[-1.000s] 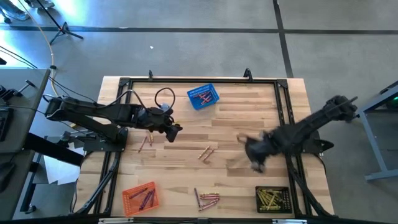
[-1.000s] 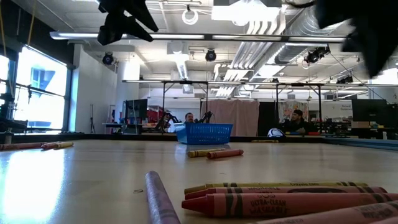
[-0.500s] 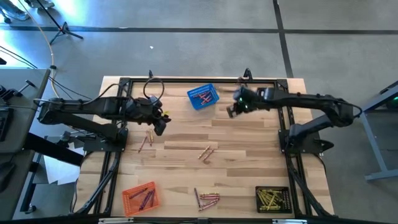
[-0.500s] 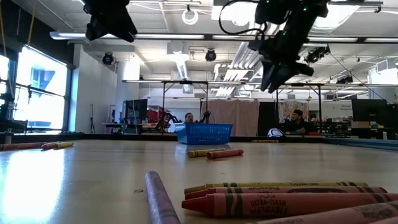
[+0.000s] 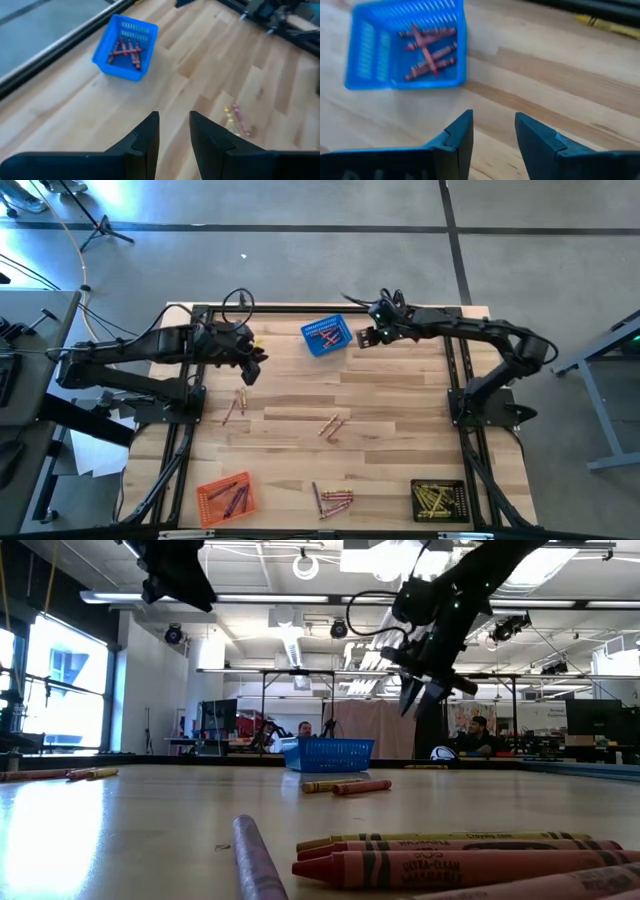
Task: Sort crayons
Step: Put the yellow crayon into the black bin
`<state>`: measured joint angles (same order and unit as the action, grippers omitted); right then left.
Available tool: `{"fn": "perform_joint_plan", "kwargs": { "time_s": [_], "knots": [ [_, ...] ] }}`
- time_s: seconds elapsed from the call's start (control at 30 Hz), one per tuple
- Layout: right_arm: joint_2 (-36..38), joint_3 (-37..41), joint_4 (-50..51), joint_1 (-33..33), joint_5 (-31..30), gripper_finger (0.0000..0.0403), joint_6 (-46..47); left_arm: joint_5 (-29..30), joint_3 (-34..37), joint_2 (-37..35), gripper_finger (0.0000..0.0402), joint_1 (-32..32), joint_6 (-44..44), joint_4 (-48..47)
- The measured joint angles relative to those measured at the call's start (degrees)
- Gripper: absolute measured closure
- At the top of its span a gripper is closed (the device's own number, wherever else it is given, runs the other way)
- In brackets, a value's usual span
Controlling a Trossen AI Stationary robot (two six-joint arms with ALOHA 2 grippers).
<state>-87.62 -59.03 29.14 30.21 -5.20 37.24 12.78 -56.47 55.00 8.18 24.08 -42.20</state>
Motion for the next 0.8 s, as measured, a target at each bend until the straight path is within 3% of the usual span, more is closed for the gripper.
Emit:
{"fn": "perform_joint_plan", "kwargs": {
  "time_s": [0.2,0.47,0.8],
  "knots": [
    [-3.8,-8.9,9.1,3.1,6.8,0.0268,-13.4,0.0,0.0,0.1,0.0307,6.2,-2.3,0.1],
    [-16.8,-28.6,33.1,10.7,2.2,0.0267,-39.6,-0.2,0.0,0.0,0.0307,14.2,-1.7,0.1],
    [-34.4,-45.2,41.8,17.9,1.4,0.0268,-53.6,-0.2,0.0,0.0,0.0307,17.7,1.5,0.1]
  ]
}}
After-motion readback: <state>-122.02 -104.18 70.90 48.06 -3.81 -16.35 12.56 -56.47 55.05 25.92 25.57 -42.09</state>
